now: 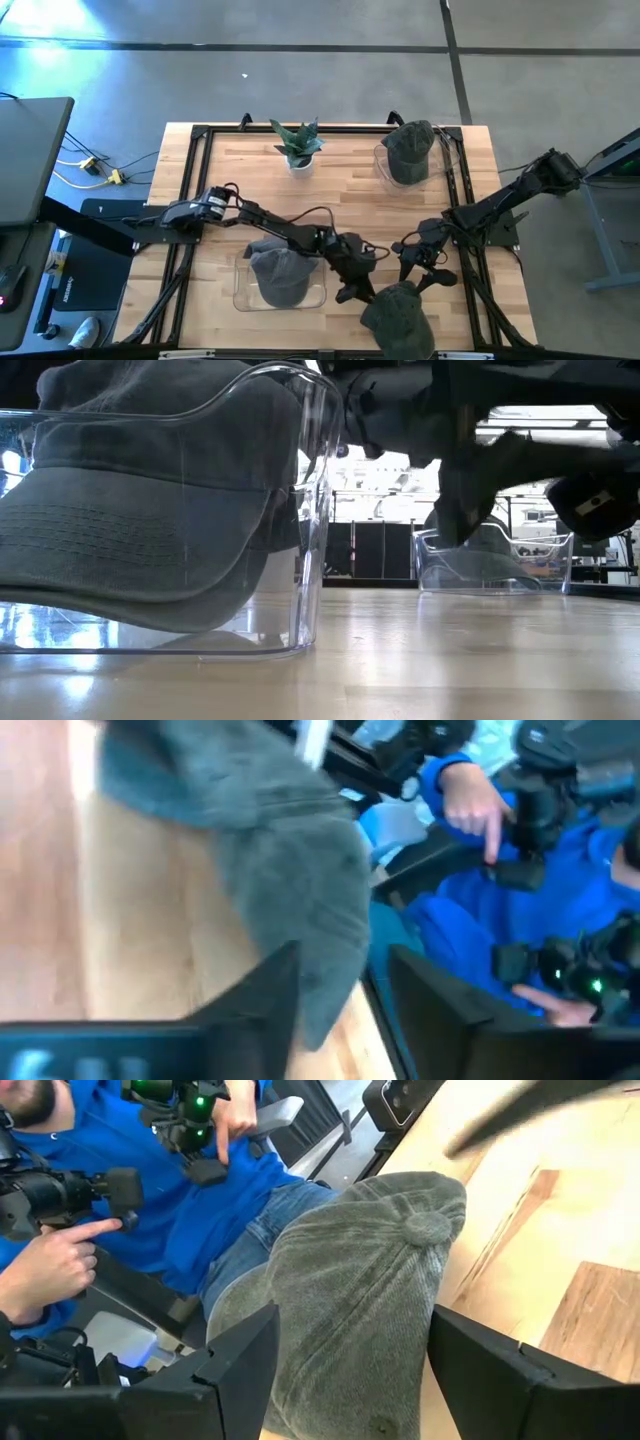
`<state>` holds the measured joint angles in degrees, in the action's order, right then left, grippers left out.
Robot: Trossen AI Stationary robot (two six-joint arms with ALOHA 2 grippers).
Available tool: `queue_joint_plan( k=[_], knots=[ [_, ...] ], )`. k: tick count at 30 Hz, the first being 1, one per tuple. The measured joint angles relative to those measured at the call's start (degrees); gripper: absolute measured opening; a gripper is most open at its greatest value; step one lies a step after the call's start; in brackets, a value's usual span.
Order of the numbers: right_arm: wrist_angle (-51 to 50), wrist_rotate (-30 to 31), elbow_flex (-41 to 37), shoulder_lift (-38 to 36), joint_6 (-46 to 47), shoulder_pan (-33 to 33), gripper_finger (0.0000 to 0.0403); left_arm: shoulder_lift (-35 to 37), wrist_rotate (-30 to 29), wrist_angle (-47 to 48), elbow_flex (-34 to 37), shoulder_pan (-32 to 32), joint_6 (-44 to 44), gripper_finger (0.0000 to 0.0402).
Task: Pick & Place hat
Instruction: Put the dark green cap into the top transparent bin
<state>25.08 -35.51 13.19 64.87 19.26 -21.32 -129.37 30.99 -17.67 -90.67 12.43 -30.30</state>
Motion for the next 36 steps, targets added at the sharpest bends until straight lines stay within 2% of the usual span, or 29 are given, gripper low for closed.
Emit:
queue_joint_plan(
  k=[6, 10, 13, 22, 29, 34, 36],
  knots=[
    [0.0, 0.0, 0.0, 0.0, 0.0, 0.0, 0.024, 0.0, -3.7, 2.2, 0.0, -0.1, -4.9, 0.0277],
    [0.0, 0.0, 0.0, 0.0, -0.2, 0.0, 0.024, -1.1, -5.5, 0.7, 0.0, 1.3, -7.7, 0.0325],
    [0.0, 0.0, 0.0, 0.0, -0.2, 0.0, 0.0241, -1.2, -6.1, -1.8, 0.0, 2.4, -7.6, 0.0334],
    [0.4, 0.0, 0.0, 0.0, -0.2, 0.0, 0.024, -1.1, -15.1, -4.3, 0.0, 4.6, -7.5, 0.0335],
    [0.8, 0.0, 0.0, 0.0, -0.1, 0.0, 0.0241, -1.1, -15.6, -4.5, 0.0, 4.5, -7.7, 0.0335],
    [1.8, -0.1, 0.0, 0.0, -0.2, 0.0, 0.0241, -1.1, -18.1, -4.4, 0.0, 4.5, -7.7, 0.0335],
    [2.0, -0.3, 0.0, 0.0, -0.2, 0.0, 0.0241, -3.0, -17.9, -6.5, -0.7, 4.4, -7.7, 0.0335]
  ],
)
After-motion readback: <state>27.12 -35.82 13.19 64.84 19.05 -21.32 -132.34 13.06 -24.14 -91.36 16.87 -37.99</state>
